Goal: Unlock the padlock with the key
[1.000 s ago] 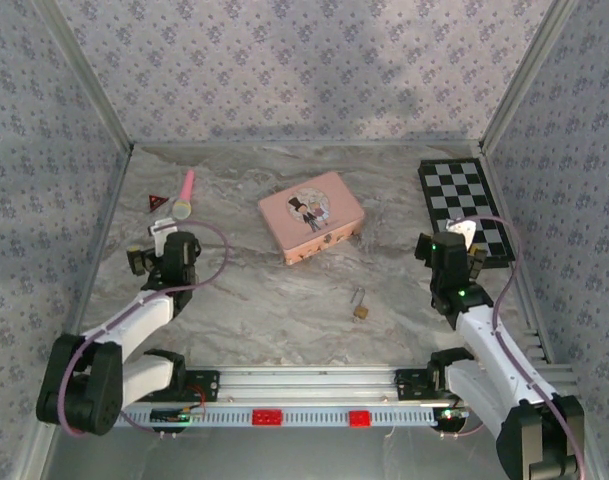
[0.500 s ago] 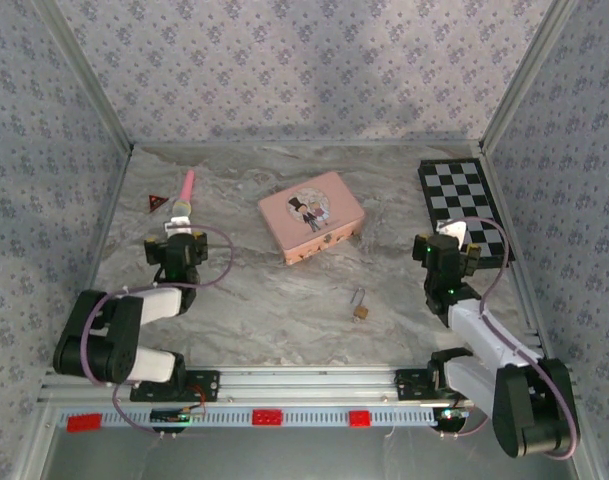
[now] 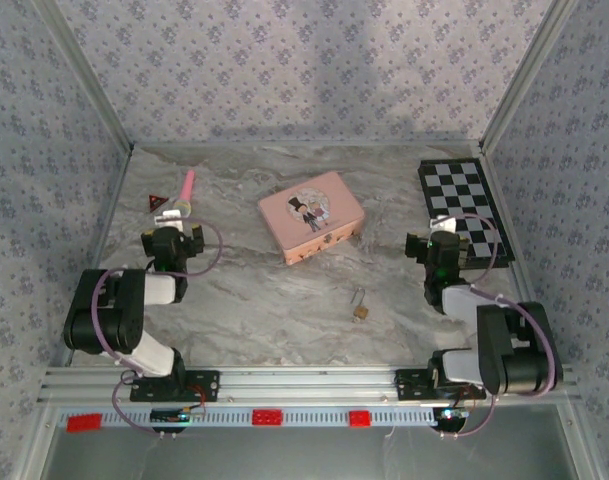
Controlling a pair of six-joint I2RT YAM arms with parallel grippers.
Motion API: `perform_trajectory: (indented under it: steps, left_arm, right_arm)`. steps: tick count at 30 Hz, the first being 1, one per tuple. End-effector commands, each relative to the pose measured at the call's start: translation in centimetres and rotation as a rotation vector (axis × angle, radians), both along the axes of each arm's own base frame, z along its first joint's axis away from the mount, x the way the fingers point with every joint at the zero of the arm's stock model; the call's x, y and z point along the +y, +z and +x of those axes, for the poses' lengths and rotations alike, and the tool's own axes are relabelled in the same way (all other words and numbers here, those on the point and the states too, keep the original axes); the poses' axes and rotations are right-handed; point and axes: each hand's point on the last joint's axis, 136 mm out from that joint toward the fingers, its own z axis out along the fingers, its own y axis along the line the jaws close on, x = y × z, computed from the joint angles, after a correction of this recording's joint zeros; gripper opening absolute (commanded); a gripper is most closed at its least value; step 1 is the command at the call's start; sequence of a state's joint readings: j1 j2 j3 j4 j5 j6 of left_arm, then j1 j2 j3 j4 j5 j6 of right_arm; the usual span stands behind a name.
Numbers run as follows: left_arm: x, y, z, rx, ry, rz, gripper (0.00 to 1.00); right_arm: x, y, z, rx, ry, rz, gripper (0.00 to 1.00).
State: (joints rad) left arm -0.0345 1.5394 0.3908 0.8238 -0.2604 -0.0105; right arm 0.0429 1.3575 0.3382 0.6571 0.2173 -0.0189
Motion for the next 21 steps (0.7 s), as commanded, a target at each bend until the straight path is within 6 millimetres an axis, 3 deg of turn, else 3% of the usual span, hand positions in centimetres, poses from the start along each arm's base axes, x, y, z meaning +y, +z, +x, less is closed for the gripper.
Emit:
perform_trajectory:
  steps: [1, 5, 13, 17, 21]
  left_arm:
    - [-0.7, 0.9, 0.6, -0.048, -0.037, -0.043, 1.00]
    - [-0.6, 0.8, 0.6, -0.037, -0.037, -0.050, 1.00]
    - [-0.6, 0.8, 0.6, -0.037, -0.040, -0.051, 1.00]
    - [-0.6, 0.8, 0.6, -0.036, -0.040, -0.055, 1.00]
    - [-0.6, 0.8, 0.6, -0.035, -0.043, -0.057, 1.00]
  right_arm:
    - [1.2, 1.2, 2.0, -0.085, 0.118, 0.026, 0.99]
    - [1.0, -0.4, 2.8, -0.064, 0.107, 0.031, 0.99]
    - [0.1, -0.4, 2.7, -0.051, 0.053, 0.035, 0.99]
    - [-1.9, -0.1, 2.1, -0.081, -0.080, 0.013, 0.99]
    - [-2.1, -0.1, 2.1, -0.081, -0.091, 0.009, 0.99]
